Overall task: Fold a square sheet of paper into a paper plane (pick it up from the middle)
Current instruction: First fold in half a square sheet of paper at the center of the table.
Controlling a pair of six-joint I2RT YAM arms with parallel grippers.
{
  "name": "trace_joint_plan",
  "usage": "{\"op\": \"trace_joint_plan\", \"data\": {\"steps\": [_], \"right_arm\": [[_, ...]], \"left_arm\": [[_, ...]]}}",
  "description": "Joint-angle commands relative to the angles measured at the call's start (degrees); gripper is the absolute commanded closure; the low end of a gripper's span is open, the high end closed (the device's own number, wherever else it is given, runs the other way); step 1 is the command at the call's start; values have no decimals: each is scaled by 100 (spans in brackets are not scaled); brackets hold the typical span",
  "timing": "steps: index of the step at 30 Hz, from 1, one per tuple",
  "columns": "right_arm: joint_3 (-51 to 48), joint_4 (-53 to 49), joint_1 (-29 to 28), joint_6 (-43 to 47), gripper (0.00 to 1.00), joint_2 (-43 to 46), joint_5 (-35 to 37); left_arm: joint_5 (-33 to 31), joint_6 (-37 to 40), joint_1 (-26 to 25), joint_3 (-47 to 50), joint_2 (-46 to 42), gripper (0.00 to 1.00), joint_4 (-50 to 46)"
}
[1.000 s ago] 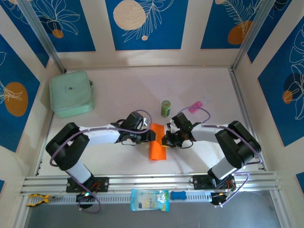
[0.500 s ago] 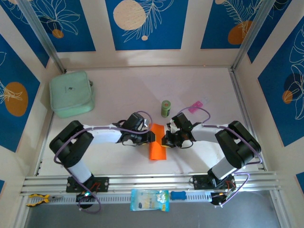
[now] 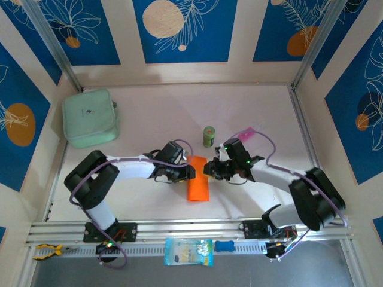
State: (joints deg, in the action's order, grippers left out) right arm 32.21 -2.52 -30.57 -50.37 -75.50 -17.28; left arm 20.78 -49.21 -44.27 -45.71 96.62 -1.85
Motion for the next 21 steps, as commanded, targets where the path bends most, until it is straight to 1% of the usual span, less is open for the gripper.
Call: {"op": "trace_joint_plan", "data": {"steps": [1,5,10,14,21], "right_arm": [[-124,-725,221,-104,81,617,513],[-486,-977,480,-245,82,1308,673],[-732,-1116,630,-311,82,1789,654],[-678,-1268,648,-262,82,1817,662],[-662,-1220,643,-260,82,1687,621]], "left_arm": [[-350,161,-1,-66,159,57,-652],[-413,175,6,-126,202,56,-775],[-523,265,-3,-247,277,56,-1033],[-677,345,-3,-415,395,57,-1403],[-731,481,-5,-573,550,57,-1674]]}}
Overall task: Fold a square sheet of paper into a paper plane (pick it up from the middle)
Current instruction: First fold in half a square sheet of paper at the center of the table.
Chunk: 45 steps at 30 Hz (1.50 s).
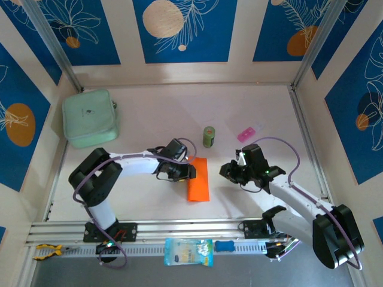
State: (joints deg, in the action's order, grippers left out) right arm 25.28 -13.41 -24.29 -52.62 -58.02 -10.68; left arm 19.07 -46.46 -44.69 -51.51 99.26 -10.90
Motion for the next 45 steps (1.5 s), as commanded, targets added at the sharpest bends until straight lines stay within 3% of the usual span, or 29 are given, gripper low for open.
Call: {"op": "trace_joint_plan", "data": {"steps": [1,13,45], "right_arm": [[29,-119,20,-27,82,-70,-47],[-49,-36,20,-86,82,-111,-66],[-110,74,-11,-143,81,-271,-84]], "left_arm": [[-570,235,39,-18,311,57,-810],[-983,159,30,-130,268,59,-1158],[-1207,463,-8,-334,532,55,-1511]]}}
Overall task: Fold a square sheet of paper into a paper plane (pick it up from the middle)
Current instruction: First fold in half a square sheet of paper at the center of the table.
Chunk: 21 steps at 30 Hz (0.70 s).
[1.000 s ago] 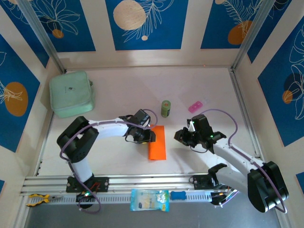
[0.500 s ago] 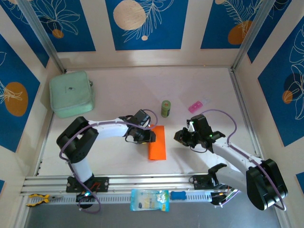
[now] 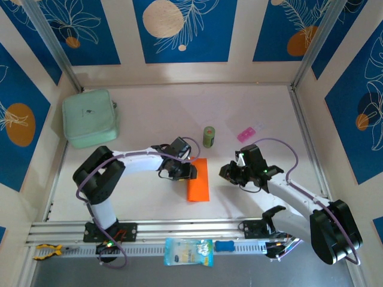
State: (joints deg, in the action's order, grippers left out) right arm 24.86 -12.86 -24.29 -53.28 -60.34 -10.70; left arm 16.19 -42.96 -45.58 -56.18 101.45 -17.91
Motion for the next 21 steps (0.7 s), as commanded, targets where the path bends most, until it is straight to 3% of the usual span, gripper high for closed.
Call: {"op": "trace_joint_plan", "data": {"steps": [1,21], "right_arm": [[-61,21,-12,-78,81,-42,-81],[-92,48,-11,-95,81,-48,-81]], "left_arm": [[-907,112,77,152,314,56,-787],[-1008,60,68,170,243,59,-777]]}}
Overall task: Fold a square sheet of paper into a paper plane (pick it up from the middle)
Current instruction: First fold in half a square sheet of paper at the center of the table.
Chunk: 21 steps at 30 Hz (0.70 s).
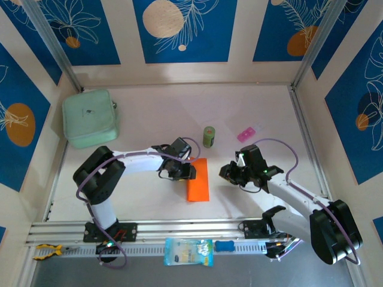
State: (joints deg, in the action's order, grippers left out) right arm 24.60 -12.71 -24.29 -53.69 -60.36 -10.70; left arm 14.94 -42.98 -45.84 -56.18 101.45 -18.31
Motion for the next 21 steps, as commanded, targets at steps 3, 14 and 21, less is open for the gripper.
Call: {"op": "trace_joint_plan", "data": {"steps": [3,14,21], "right_arm": [[-74,40,-19,-61,80,-55,-81],[-51,67,-16,-45,81,-143,-137],[-33,57,-16,-36,80,-158,-143]], "left_arm": [[-894,57,93,162,251,57,-759],[-949,103,67,65,393,56,-840],[-958,277,68,10,476,56,-938]]}}
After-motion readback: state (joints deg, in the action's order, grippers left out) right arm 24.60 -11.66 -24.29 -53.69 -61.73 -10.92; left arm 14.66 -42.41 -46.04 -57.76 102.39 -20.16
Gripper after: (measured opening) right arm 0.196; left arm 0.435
